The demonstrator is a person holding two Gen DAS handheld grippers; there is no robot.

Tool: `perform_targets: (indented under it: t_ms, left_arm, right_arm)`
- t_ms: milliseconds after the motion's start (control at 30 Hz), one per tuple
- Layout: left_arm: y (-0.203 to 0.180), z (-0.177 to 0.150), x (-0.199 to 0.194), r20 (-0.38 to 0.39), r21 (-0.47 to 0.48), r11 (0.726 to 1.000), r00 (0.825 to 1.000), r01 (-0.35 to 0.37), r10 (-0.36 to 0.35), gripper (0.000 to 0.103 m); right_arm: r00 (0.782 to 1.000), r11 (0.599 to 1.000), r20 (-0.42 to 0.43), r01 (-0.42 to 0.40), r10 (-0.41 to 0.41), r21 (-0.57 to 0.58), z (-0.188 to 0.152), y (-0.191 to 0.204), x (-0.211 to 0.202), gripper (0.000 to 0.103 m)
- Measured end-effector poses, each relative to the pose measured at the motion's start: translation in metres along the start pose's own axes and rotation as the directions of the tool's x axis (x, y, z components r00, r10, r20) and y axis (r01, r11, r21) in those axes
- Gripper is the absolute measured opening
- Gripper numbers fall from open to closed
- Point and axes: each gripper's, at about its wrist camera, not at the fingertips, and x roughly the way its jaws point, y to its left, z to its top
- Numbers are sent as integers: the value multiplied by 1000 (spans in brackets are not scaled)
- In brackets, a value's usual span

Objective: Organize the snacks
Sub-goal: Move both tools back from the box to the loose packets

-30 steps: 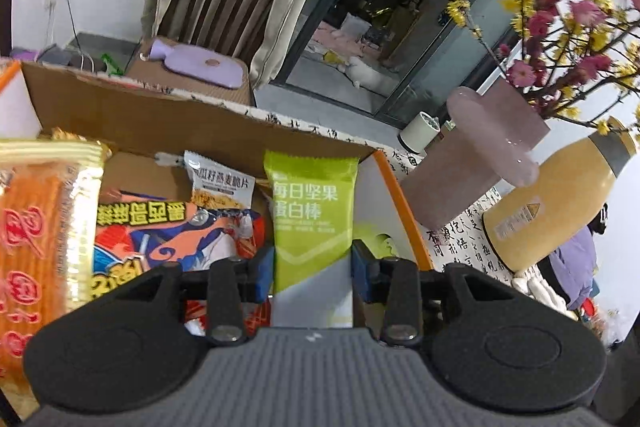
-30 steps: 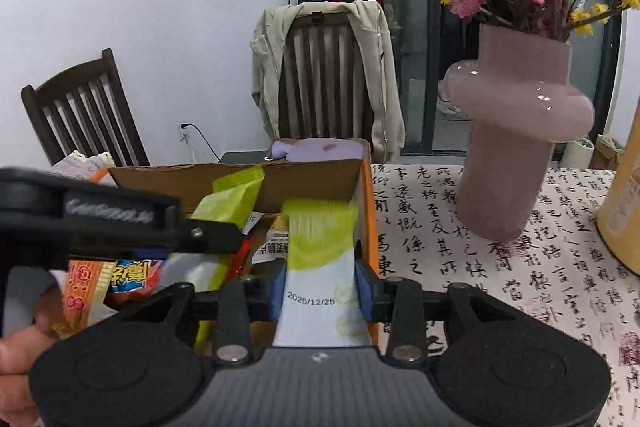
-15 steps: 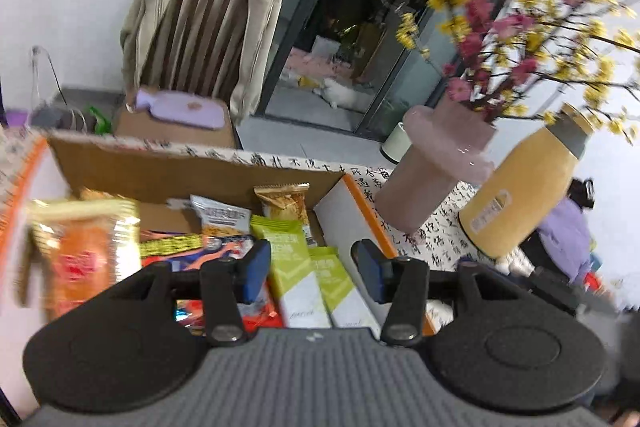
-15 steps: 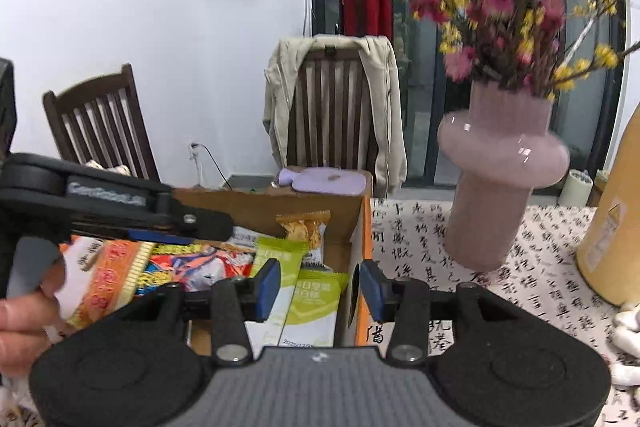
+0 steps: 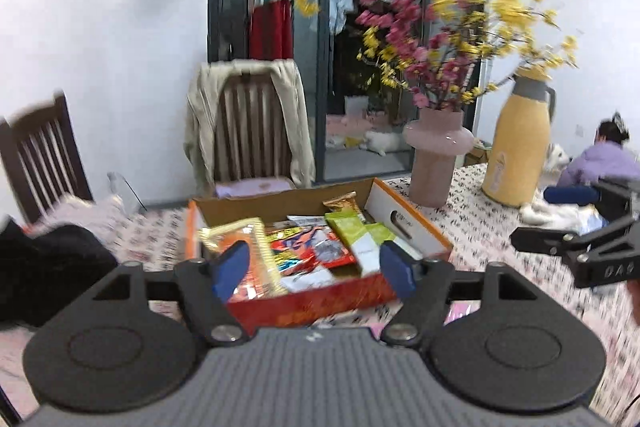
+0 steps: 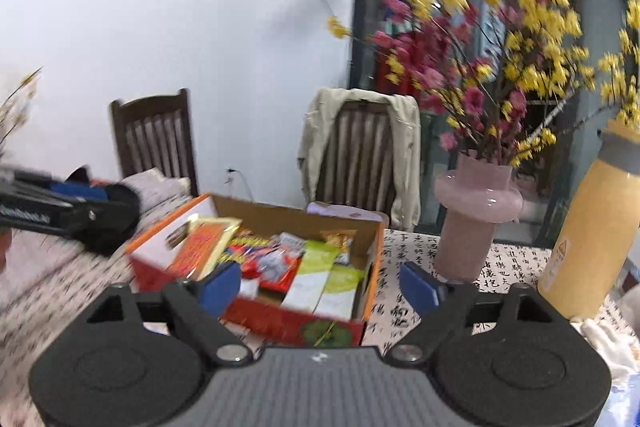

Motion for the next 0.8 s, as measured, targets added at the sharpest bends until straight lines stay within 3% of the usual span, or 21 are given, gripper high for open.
perform_targets:
  t_ms: [67,267,500,667,800]
  left_arm:
    - [-7,-14,-26,25,31,999,999,-21,20,86]
    - [-18,-64,-93,81,60,996,995,-60,55,94]
    - [-24,-107,-138,107,-37,995,989,-94,98,101]
    - [-20,-158,-160,48,-75,991,992,-112,115,103]
    - [-17,-186,-161,-28,-57,988,989,-145,144,103]
  right_arm:
    - [1000,999,-1,-29,29,-21,-10,12,-21,91]
    - [994,992,0,-113,113,-47,-55,42,-79,102]
    - [994,993,-46,-101,99,-56,-92,63,-108,102]
    - [998,998,-43,-53,52,-29,-124,71,-125,103]
    - [992,994,-87,-85,90,67,-160,68,-131,103]
